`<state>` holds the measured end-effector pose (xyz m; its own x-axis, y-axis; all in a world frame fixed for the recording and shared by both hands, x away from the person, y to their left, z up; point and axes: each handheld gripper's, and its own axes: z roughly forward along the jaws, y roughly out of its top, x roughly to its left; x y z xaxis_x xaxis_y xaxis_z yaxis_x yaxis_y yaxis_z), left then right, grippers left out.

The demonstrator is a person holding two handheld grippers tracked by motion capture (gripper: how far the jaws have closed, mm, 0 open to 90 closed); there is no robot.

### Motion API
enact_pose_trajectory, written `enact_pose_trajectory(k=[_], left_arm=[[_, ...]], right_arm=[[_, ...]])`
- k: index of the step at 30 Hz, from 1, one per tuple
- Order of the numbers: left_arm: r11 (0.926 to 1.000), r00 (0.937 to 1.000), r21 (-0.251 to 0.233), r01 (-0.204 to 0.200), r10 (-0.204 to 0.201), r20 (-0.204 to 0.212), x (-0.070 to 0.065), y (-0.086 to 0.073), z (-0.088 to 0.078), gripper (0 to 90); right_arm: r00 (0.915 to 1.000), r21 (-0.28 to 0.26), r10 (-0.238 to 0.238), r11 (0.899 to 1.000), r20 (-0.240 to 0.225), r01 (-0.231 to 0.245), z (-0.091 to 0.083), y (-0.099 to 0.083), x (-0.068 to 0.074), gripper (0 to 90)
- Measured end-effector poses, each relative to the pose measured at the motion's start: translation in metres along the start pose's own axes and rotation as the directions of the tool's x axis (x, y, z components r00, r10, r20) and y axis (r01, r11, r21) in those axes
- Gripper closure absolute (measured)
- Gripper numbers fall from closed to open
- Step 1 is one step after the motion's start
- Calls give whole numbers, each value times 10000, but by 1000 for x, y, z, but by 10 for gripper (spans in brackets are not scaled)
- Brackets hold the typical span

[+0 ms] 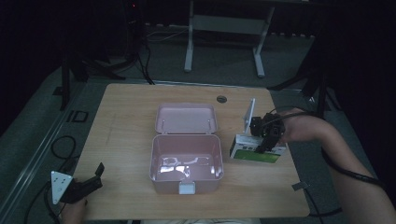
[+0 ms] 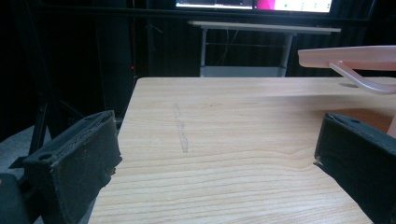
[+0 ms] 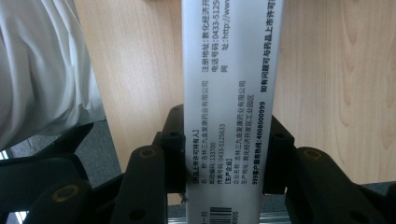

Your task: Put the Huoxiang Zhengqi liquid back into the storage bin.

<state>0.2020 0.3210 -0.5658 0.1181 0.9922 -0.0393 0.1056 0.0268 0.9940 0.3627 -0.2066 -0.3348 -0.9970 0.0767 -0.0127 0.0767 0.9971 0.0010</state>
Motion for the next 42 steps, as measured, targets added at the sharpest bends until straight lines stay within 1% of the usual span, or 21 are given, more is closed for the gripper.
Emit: enact_pose_trajectory(k=[5,6,8,11,12,17,21,25,30,34,38,41,42], left_arm=[[10000,10000,18,-7,7,1,0,0,0,2],[10000,10000,18,-7,7,1,0,0,0,2],[10000,10000,16,-17,17,-8,0,0,0,2],[10000,10000,35,-25,25,-18,0,0,0,2],[10000,10000,38,-42,42,-13,0,0,0,2],[10000,10000,22,-36,36,-43,0,0,0,2],[10000,10000,11,-56,56,-34,0,0,0,2],[10000,10000,7,-58,58,-36,-1,0,0,2],[10000,10000,6,-44,44,-34,0,0,0,2],[10000,10000,2,-44,44,-18,0,0,0,2],[10000,10000,4,-57,57,-7,0,0,0,2],[10000,10000,-1,-49,49,4,0,0,0,2],[10000,10000,-2,-51,51,4,0,0,0,2]], right_arm=[[10000,-10,-62,10000,43,62,-11,6,1,616],[10000,-10,-62,10000,43,62,-11,6,1,616],[9998,-80,-159,9998,88,159,-18,11,4,616],[9998,-95,-187,9998,89,188,-19,13,4,616],[9992,-123,-370,9992,166,372,-25,21,7,616],[9980,-173,-584,9981,259,588,-32,35,11,616],[9974,-115,-670,9977,254,673,-33,45,13,616],[9968,-231,-775,9967,200,780,-36,55,15,616],[9948,-271,-1006,9945,153,1010,-38,72,16,616],[9936,-320,-1127,9931,72,1129,-38,85,18,616],[9918,-190,-1276,9916,77,1277,-35,99,20,616],[9901,-239,-1404,9898,38,1404,-34,107,21,616],[9904,-231,-1381,9901,27,1382,-34,109,21,616]])
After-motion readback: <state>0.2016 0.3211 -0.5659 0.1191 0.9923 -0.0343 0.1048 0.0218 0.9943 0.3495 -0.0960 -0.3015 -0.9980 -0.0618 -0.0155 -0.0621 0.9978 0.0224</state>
